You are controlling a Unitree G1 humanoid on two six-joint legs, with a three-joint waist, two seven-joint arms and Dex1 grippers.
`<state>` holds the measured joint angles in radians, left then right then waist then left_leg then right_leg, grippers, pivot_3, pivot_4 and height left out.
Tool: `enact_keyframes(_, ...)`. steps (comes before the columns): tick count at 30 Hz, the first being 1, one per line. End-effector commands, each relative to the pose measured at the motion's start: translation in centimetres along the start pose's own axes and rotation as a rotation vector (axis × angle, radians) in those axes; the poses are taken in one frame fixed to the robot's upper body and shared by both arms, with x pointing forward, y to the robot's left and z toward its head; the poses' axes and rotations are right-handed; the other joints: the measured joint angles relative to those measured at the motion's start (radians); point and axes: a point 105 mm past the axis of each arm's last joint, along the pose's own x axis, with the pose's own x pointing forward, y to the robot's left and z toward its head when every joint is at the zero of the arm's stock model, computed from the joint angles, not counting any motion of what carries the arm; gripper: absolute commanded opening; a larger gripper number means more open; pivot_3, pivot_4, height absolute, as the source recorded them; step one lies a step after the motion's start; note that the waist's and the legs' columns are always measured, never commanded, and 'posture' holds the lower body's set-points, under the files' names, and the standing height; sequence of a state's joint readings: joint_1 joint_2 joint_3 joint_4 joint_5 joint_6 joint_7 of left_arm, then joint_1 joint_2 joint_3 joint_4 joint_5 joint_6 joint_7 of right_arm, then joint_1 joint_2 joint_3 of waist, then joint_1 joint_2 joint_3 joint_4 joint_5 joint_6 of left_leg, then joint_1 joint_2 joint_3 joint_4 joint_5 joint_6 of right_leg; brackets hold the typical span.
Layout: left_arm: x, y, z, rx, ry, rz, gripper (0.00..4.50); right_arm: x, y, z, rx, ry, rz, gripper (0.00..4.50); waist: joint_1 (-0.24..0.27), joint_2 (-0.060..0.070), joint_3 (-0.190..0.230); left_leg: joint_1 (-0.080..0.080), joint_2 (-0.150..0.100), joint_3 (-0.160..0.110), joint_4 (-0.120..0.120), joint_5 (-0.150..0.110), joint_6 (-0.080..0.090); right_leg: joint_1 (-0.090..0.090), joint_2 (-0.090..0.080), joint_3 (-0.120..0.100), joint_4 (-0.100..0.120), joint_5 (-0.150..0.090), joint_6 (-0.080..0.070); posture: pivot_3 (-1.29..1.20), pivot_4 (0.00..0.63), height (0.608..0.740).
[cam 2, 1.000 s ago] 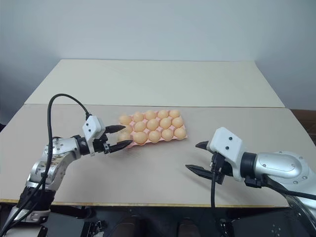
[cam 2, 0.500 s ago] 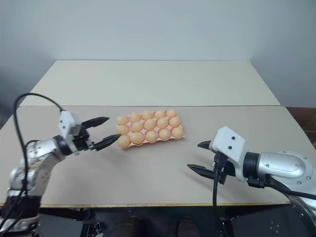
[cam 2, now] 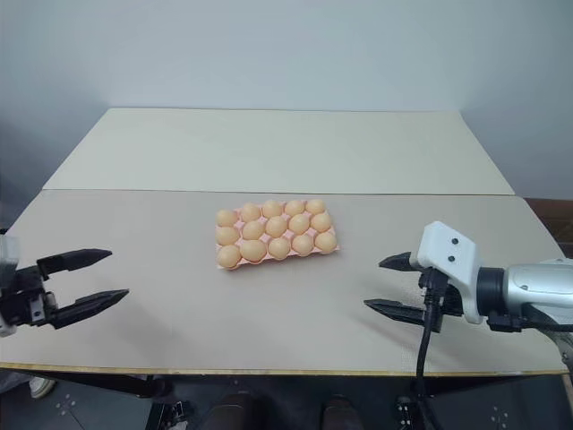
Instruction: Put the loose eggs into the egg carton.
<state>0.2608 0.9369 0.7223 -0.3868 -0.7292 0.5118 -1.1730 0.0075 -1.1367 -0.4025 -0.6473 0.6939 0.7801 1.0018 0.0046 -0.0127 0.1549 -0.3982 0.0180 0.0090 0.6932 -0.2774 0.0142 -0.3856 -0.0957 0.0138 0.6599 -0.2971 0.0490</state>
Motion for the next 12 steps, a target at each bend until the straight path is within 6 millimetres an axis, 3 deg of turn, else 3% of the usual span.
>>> enact_keyframes(1,-0.4,-0.8,1.3,0.038,-0.026,0.019,4.47,-1.0,-0.9,0.9,-0.055,-0.007,-0.019,3.89,-0.001,0.0,0.0,0.0,0.0,0.0,0.0,0.0,0.0,0.0,0.0,0.0,0.0,0.0,0.0,0.0,0.15,0.74)
enact_keyframes(12,-0.3,-2.0,1.6,-0.002,-0.033,0.021,4.47,-1.2,-1.4,0.8,-0.077,0.007,0.015,3.89,-0.003,0.0,0.0,0.0,0.0,0.0,0.0,0.0,0.0,0.0,0.0,0.001,0.0,0.0,0.0,0.0,0.15,0.74)
